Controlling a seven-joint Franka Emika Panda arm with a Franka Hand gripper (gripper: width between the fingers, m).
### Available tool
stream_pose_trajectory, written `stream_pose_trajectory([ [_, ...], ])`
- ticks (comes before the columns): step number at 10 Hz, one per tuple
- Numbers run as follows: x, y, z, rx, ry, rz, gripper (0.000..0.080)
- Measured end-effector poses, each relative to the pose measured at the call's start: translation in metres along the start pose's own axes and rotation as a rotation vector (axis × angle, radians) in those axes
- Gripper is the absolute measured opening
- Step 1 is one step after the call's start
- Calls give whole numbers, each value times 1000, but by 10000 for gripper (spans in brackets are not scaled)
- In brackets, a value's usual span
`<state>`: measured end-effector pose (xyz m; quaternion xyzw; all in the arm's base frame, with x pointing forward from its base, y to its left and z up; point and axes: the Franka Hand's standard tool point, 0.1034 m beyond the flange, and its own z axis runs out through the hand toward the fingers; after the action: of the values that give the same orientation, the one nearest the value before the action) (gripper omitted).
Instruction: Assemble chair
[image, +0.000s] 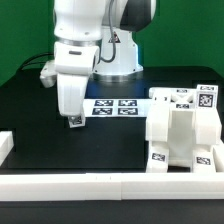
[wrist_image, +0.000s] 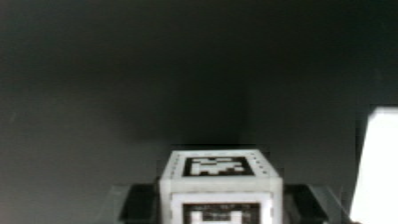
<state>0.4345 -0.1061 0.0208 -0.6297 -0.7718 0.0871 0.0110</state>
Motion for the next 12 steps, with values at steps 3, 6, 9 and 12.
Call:
stream_pose_trajectory([
  [3, -8, -2, 1, -11, -26, -155, 282],
  [6, -22, -12, 5, 47, -5, -501, 282],
  [9, -23, -12, 6, 45, -10, -454, 472],
  [12, -24, -12, 5, 43, -13, -383, 637],
])
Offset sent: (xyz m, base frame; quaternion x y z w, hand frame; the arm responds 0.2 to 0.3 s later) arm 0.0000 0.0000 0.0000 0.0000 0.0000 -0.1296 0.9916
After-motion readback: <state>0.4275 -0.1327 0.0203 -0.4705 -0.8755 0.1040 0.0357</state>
